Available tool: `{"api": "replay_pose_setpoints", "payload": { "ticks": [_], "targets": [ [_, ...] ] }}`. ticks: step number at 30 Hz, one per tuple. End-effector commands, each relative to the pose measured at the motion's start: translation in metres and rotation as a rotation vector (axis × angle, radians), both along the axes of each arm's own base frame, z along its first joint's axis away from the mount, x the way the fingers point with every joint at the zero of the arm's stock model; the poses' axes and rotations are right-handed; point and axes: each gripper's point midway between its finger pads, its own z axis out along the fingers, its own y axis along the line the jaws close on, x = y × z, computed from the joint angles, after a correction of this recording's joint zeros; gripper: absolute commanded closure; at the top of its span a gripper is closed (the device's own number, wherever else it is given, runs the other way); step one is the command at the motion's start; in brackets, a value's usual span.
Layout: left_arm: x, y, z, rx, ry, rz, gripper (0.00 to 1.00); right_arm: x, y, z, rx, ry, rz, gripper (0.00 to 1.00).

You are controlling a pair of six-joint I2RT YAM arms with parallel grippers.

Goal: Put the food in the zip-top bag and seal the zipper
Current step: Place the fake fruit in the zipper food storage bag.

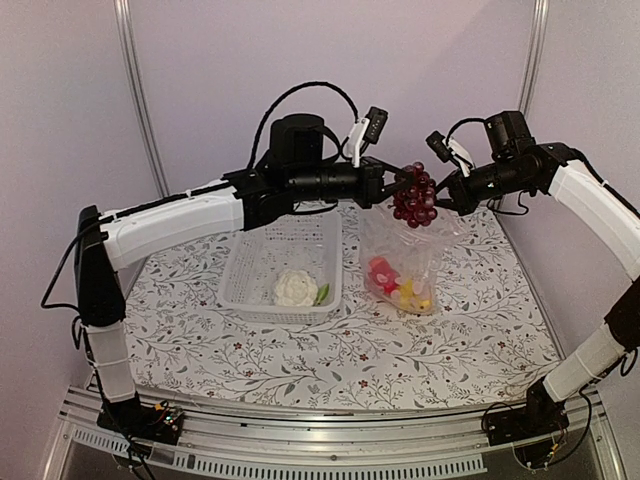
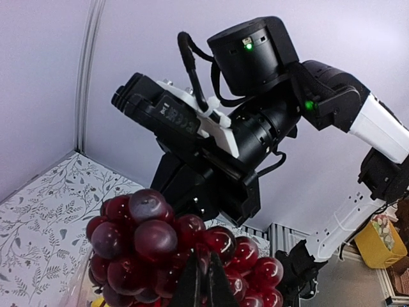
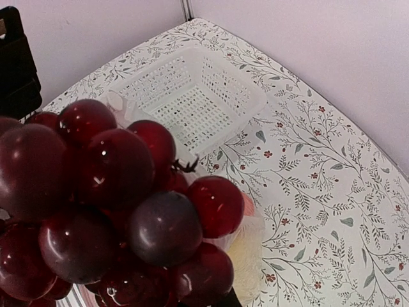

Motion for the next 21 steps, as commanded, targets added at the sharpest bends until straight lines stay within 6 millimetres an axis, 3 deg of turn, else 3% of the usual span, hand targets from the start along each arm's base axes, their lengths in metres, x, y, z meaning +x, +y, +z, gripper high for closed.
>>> {"api": "replay_pose_setpoints", "payload": {
  "ticks": [1, 4, 10, 17, 21],
  "targets": [
    [-0.006, -0.011, -0.025, 0.045, 0.037, -0.014, 1.0, -0.007, 0.002, 0.016, 0.027, -0.033, 0.011, 1.0],
    [-0.015, -0.011, -0.031, 0.057, 0.048, -0.025, 1.0, -0.007, 0.001, 0.016, 0.025, -0.036, 0.007, 1.0],
    [-0.035, -0.01, -0.022, 0.054, 0.023, -0.046, 1.0, -0.005, 0.002, 0.012, 0.022, -0.027, 0.006, 1.0],
    [-0.023, -0.016, -0.045, 0.123, 0.057, -0.005, 1.0, -0.006, 0.001, 0.013, 0.022, -0.032, 0.006, 1.0],
    [-0.029, -0.017, -0.032, 0.111, 0.092, -0.019, 1.0, -0.005, 0.0, 0.013, 0.014, -0.037, -0.003, 1.0]
  ]
}}
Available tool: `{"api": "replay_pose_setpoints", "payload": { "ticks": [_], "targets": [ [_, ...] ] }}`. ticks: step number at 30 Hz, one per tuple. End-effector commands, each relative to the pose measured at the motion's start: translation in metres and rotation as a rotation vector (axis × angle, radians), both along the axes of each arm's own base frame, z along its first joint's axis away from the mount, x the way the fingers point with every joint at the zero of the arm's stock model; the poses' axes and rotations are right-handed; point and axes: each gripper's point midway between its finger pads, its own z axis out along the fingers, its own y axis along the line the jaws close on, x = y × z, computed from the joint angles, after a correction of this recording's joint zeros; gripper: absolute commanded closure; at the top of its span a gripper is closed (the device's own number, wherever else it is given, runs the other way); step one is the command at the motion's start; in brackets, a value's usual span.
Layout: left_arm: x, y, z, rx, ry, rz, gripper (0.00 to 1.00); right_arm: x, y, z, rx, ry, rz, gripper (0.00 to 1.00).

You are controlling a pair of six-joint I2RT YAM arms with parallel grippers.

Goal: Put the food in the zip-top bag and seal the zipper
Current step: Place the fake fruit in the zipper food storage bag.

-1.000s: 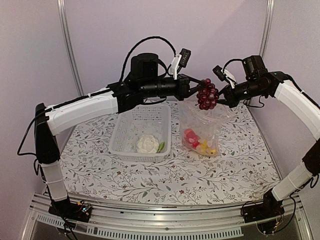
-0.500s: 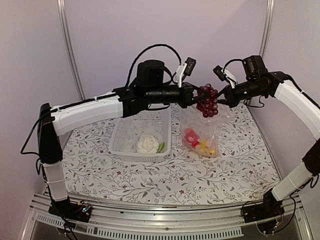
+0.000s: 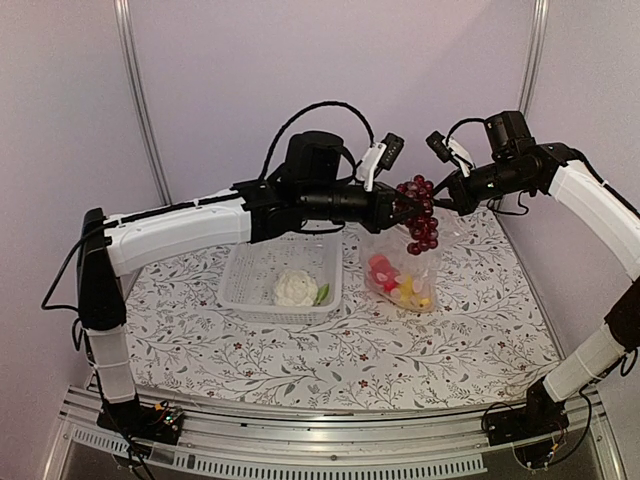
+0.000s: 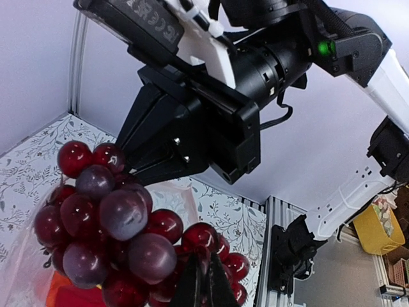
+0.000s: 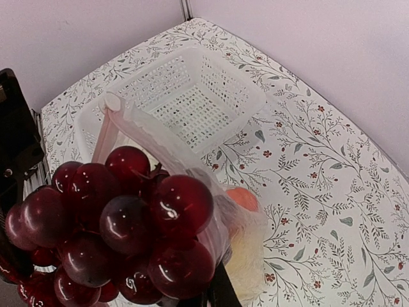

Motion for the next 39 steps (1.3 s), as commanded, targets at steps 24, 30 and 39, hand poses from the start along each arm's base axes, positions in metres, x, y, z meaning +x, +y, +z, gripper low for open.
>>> {"api": "replay_pose_setpoints", "payload": {
  "ticks": [24, 30, 39],
  "targets": [
    [-0.018, 0.035, 0.039, -0.055, -0.089, 0.063, 1.0, -0.004, -0.001, 0.0, 0.002, -0.019, 0.0, 1.0],
    [-0.013, 0.021, 0.019, -0.021, -0.029, 0.047, 1.0, -0.006, 0.0, 0.005, 0.011, -0.025, 0.006, 1.0],
    [0.033, -0.001, -0.002, 0.047, 0.009, 0.15, 1.0, -0.017, 0.001, 0.012, 0.028, -0.03, 0.031, 1.0]
  ]
}}
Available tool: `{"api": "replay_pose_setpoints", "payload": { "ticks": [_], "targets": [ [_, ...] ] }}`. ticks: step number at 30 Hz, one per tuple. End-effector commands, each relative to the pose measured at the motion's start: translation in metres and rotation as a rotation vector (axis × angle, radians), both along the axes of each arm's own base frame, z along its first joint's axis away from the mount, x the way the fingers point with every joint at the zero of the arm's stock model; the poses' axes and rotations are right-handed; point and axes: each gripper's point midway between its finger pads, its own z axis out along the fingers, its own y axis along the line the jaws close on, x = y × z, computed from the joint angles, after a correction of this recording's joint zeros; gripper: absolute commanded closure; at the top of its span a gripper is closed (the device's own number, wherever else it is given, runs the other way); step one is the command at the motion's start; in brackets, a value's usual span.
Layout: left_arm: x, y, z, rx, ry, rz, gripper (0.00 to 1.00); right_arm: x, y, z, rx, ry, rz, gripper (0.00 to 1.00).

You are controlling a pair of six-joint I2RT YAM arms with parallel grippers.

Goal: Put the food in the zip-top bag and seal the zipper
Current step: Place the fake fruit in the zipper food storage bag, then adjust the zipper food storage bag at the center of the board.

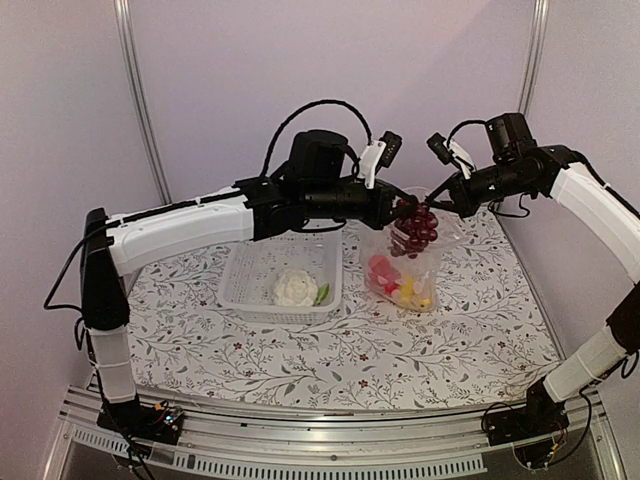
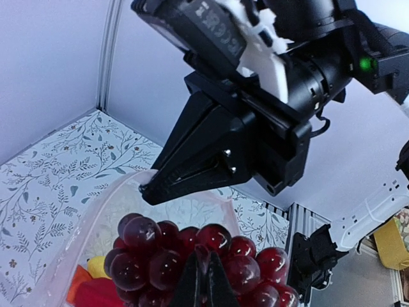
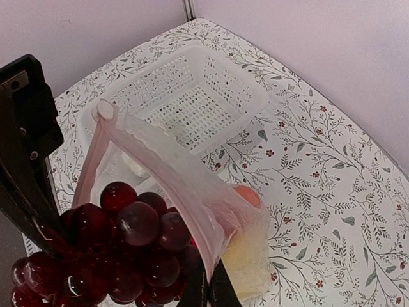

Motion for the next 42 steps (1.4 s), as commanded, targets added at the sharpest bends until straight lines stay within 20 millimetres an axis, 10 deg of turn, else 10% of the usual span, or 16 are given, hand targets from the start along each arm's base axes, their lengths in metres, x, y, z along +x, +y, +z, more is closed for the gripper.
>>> {"api": "replay_pose_setpoints", "payload": {
  "ticks": [1, 6, 10, 18, 22, 30, 42],
  "targets": [
    [0.024, -0.006, -0.004, 0.008, 0.029, 0.058, 1.0, -0.013, 0.001, 0.016, 0.025, -0.035, 0.024, 1.0],
    [0.048, -0.005, -0.029, 0.026, 0.105, 0.096, 0.98, -0.017, -0.001, 0.023, 0.035, -0.052, 0.023, 1.0],
    [0.061, -0.001, -0.044, 0.081, 0.146, 0.166, 0.69, -0.018, 0.0, 0.023, 0.039, -0.05, 0.026, 1.0],
    [0.021, 0.014, 0.046, -0.091, -0.066, 0.089, 0.44, -0.011, 0.004, 0.015, 0.039, -0.021, 0.029, 1.0],
    [-0.012, 0.024, 0.059, -0.047, -0.241, 0.045, 0.38, -0.01, 0.004, 0.012, 0.034, -0.016, 0.029, 1.0],
    [0.03, 0.08, -0.02, 0.141, 0.062, 0.473, 0.45, -0.012, 0.004, 0.012, 0.036, -0.022, 0.034, 1.0],
    [0.04, 0.059, -0.098, 0.133, 0.378, 0.508, 0.51, -0.014, 0.006, 0.003, 0.039, 0.008, 0.048, 1.0]
  ]
}}
